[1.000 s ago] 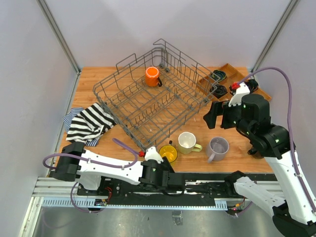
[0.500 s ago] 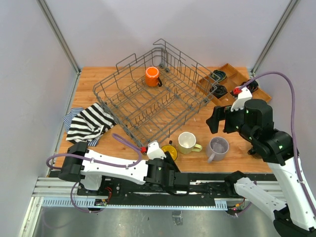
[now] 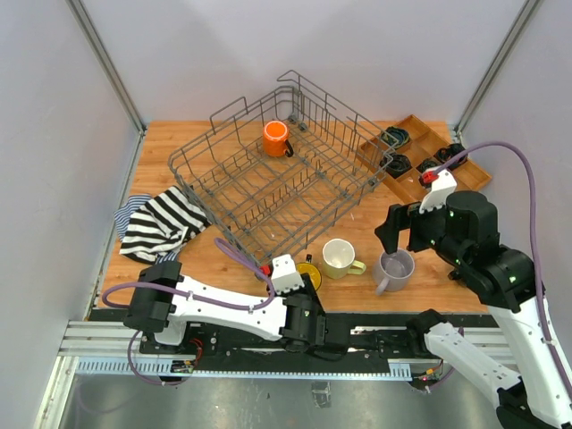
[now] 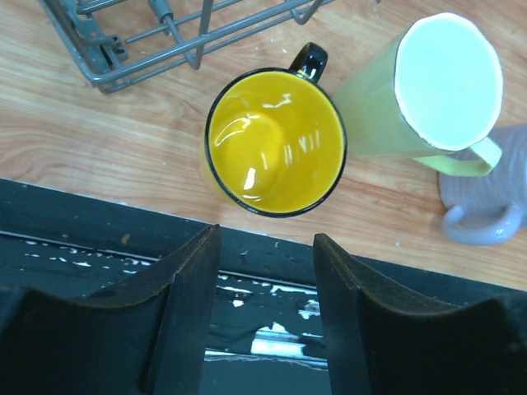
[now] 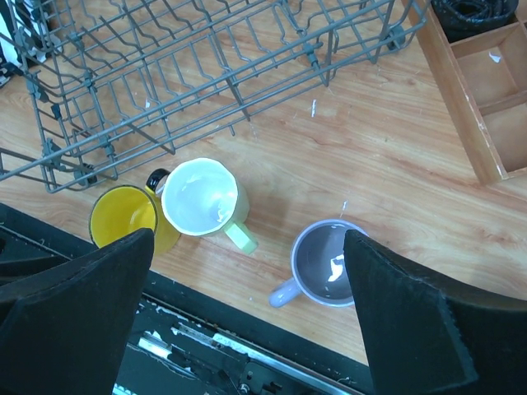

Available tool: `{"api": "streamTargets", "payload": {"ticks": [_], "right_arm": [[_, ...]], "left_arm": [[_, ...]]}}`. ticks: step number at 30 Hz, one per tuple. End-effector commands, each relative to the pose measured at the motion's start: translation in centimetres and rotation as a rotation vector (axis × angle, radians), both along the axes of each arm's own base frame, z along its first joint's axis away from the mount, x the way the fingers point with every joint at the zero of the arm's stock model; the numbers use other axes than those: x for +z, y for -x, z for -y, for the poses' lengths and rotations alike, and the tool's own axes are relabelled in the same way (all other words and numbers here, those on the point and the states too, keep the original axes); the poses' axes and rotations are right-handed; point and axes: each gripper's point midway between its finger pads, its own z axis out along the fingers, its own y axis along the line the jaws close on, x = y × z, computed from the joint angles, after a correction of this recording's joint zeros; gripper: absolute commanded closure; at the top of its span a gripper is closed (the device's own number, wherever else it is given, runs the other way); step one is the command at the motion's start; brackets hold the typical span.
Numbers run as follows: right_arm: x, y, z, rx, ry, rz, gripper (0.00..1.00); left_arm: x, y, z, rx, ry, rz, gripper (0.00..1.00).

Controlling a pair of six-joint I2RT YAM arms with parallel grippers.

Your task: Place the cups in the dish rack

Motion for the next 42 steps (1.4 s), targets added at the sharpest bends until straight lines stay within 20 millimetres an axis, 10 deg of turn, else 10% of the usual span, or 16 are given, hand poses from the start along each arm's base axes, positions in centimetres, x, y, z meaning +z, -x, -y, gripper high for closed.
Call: {"api": "streamTargets", "payload": {"ticks": [1,20,30,42], "right_arm": [[-1.7,0.9,0.1,0.024,0.01,-0.047,0.02],[-3.3,2.7,0.8,0.041,0.031,-0.075,0.02],[-3.7,2.8,0.9,0.046,0.04,-0.077,0.02],[-3.9,3.0,1.2,0.038,0.055,-0.079,0.02]], "left_arm": [[1.5,-0.5,0.3,0.215,0.324,0.072,0.47],[-1.8,-1.5,-1.8,0.252,0.289,0.16,0.42],[-0.5,-2.8,1.0,0.164,0.313,0.337,0.37],[-4.6,-3.3,-0.5,0.222,0.188,0.289,0.32]]}}
